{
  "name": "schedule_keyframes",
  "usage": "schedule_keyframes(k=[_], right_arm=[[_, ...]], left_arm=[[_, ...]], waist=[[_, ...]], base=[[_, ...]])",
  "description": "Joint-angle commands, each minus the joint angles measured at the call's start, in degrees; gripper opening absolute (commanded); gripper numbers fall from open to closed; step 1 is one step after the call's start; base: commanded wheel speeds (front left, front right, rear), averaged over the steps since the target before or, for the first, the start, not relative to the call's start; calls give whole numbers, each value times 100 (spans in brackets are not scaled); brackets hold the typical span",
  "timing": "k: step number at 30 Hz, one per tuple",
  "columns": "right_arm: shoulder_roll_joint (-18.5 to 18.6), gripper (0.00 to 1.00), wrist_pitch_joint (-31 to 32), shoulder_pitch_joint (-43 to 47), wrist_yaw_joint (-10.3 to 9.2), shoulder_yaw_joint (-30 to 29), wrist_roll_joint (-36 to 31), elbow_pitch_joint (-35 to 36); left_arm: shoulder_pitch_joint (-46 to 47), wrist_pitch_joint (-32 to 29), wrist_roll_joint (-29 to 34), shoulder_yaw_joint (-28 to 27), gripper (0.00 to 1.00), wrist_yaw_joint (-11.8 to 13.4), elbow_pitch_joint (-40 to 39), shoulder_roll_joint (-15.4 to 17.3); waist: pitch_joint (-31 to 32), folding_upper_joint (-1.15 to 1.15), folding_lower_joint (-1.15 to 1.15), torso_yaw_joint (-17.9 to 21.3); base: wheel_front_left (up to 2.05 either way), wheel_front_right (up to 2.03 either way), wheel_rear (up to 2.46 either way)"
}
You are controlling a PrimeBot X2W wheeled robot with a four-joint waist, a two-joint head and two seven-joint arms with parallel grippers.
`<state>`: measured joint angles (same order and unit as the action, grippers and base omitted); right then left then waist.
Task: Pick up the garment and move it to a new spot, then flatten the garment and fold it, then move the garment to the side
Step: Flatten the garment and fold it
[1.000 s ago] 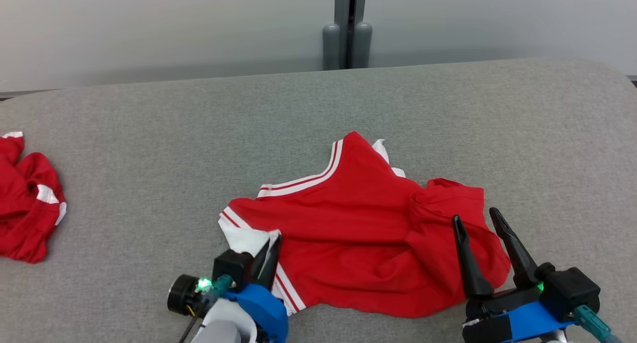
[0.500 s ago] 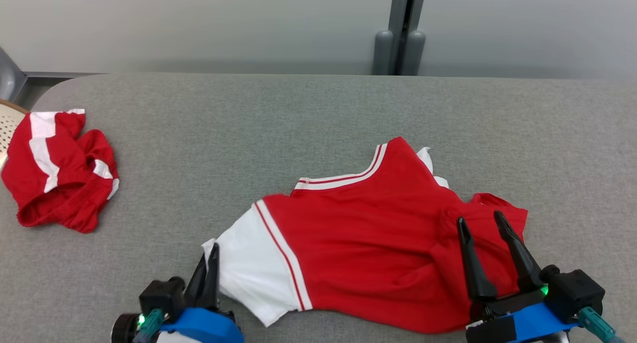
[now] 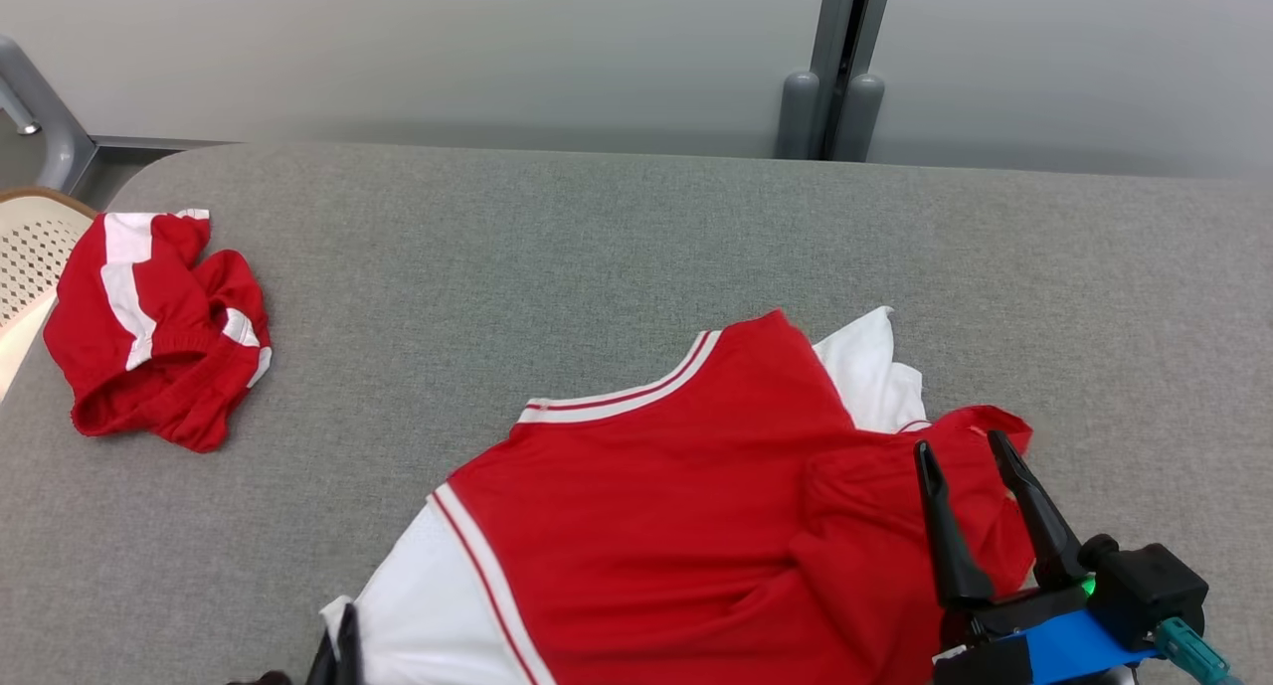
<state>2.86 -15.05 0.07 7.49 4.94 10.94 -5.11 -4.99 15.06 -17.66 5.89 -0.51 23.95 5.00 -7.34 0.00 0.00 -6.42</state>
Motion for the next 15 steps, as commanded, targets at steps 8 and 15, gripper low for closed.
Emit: schedule_keyframes(k=[8,15], right_arm=[[5,100,-18,77,1,-51,55,-21],[5,100,-19,47,1,-40,73,-53]], left_arm=[[-319,16,60,-496,87,-13,-76,129],[-146,17,339,-702,100,-126,-787,47]], waist=[[26,0,0,-32],[71,0,0,-2]], base=[[0,0,0],[0,0,0]])
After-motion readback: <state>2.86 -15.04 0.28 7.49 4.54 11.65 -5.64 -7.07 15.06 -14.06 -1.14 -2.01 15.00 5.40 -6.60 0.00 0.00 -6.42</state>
